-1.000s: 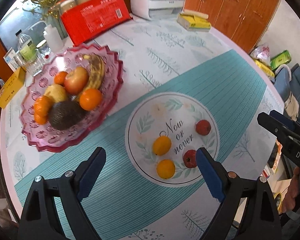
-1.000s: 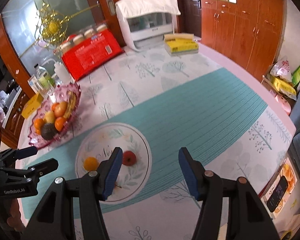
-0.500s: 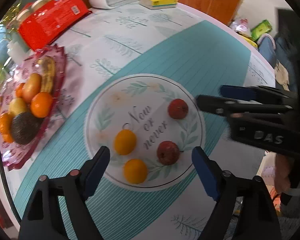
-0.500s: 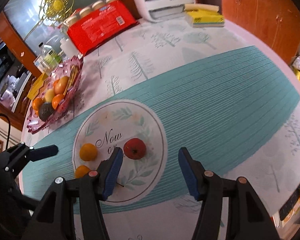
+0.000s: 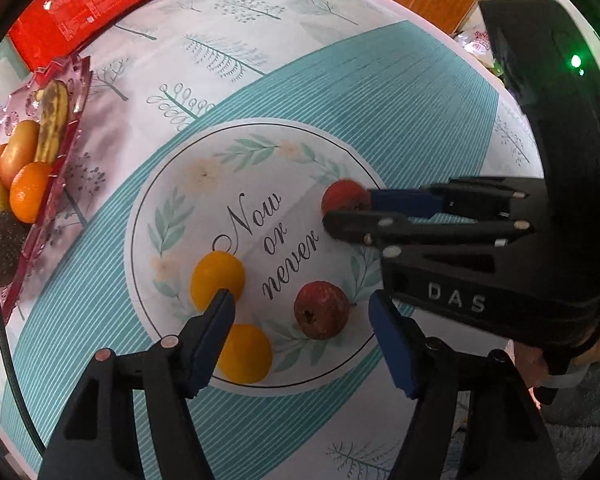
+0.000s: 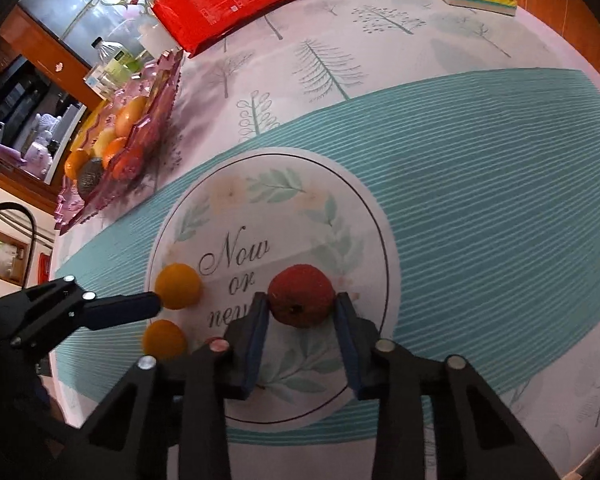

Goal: Organize fruits
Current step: 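Move the right tool to a small red fruit on the plate and close on it, then close the left tool on the other small red fruit on the plate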

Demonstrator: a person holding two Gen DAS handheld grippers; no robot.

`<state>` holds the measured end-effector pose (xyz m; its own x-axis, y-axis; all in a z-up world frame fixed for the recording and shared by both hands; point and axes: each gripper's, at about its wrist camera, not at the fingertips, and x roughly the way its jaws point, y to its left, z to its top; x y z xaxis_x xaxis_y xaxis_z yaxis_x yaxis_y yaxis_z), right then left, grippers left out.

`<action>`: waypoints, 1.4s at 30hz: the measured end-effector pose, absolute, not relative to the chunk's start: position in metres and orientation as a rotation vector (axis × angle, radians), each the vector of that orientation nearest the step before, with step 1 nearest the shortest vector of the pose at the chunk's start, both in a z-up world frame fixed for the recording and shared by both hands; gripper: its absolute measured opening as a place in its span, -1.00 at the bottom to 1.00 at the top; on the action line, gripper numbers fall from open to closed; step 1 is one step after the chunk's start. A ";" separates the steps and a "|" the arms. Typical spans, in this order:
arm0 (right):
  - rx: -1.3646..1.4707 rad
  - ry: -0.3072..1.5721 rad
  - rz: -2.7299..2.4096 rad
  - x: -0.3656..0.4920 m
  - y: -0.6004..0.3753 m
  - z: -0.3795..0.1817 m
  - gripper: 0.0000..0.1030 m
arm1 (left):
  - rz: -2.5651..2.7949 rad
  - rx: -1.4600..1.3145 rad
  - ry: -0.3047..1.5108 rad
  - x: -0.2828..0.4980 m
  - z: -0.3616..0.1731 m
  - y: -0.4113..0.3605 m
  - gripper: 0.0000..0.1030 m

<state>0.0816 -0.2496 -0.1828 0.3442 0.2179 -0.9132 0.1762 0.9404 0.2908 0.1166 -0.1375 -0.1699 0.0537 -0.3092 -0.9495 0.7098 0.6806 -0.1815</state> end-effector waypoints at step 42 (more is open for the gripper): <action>0.350 1.112 -0.071 0.052 -0.247 -0.124 -0.36 | -0.820 0.354 1.239 0.125 -0.125 -0.127 -0.42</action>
<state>0.0520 -0.2473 -0.1237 0.4463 0.1176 -0.8871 0.2295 0.9431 0.2405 0.1250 -0.1274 -0.1248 0.0946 -0.3563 -0.9296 0.7157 0.6734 -0.1852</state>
